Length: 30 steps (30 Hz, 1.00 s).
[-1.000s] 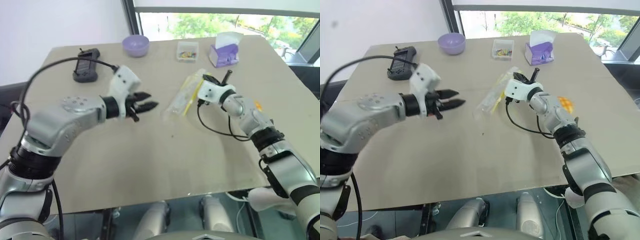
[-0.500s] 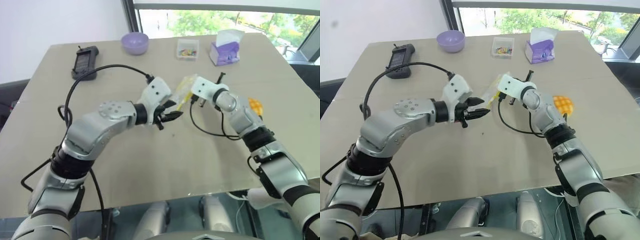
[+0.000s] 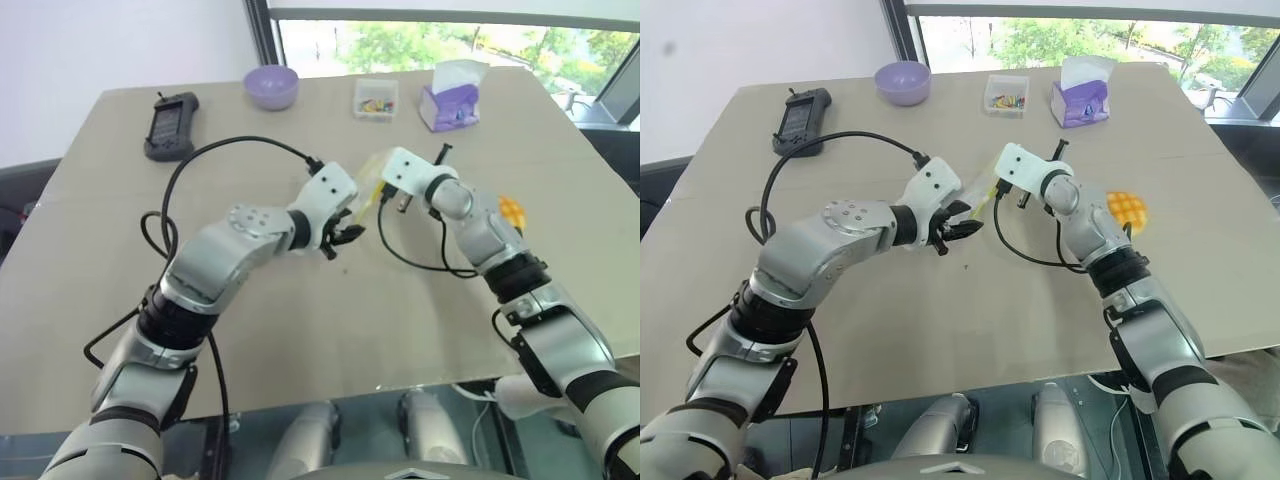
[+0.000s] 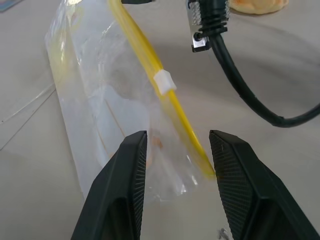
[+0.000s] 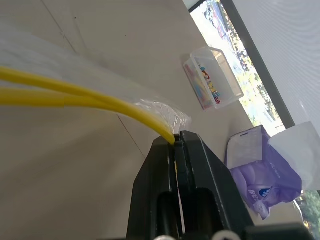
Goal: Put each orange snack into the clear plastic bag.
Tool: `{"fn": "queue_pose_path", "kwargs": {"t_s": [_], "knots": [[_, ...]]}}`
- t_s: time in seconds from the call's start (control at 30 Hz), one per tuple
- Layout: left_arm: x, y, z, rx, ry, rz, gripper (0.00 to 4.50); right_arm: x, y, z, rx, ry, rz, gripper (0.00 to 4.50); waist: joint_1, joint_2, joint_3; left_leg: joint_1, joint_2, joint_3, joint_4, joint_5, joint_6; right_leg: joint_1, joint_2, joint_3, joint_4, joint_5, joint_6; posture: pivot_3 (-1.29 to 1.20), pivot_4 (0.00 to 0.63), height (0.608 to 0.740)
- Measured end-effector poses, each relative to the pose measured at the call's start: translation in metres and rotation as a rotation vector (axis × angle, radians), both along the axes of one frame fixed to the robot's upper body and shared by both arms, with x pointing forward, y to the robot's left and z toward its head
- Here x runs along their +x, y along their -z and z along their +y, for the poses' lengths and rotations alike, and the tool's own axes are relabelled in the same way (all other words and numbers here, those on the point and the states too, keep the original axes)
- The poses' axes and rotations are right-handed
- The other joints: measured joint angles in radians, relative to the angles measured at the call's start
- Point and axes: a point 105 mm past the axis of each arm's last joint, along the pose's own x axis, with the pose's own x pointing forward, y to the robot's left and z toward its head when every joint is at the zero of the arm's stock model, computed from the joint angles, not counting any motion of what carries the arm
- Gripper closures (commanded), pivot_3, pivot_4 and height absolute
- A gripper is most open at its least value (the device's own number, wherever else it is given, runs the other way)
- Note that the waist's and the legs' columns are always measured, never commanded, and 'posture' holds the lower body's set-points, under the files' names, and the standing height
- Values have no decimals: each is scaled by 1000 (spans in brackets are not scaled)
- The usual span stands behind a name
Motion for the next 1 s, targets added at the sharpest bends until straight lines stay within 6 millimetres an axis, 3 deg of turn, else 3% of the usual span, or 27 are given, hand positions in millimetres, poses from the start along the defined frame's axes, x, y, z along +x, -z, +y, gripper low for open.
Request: {"fn": "queue_pose_path", "kwargs": {"t_s": [0.03,0.13,0.3,0.4,0.63,0.8,1.0], "knots": [[0,0,-1,0,1,1,1637,0,0,0,1,0,1,4500,0,0,0,0,0,0,0,0,0,0,0,0,0,0,0,0,150,740],[1,-2,-4,0,1,-11,274,0,1,1,3,1,4,4500,0,0,0,0,0,0,0,0,0,0,0,0,0,0,0,0,150,740],[2,-3,-5,14,5,-22,274,0,1,0,4,8,8,4500,0,0,0,0,0,0,1,0,0,0,0,0,1,0,0,0,150,740],[2,-1,-8,37,11,-26,1121,0,1,0,4,8,8,4500,0,0,0,0,0,0,2,0,0,0,0,0,2,0,0,0,150,740],[4,3,-9,91,34,-58,4477,0,-1,0,5,8,3,4500,0,0,0,0,-1,0,6,0,0,0,0,0,6,0,0,0,150,740],[22,9,10,228,34,-164,4477,-3,-6,-3,-6,1,-4,4500,1,0,0,0,-1,0,8,0,0,0,0,1,8,0,0,0,150,740],[45,-10,29,329,143,-443,4477,-15,-2,-19,-55,-4,20,4500,9,0,0,-1,-2,0,9,0,0,0,-1,0,7,0,0,0,150,740]]}}
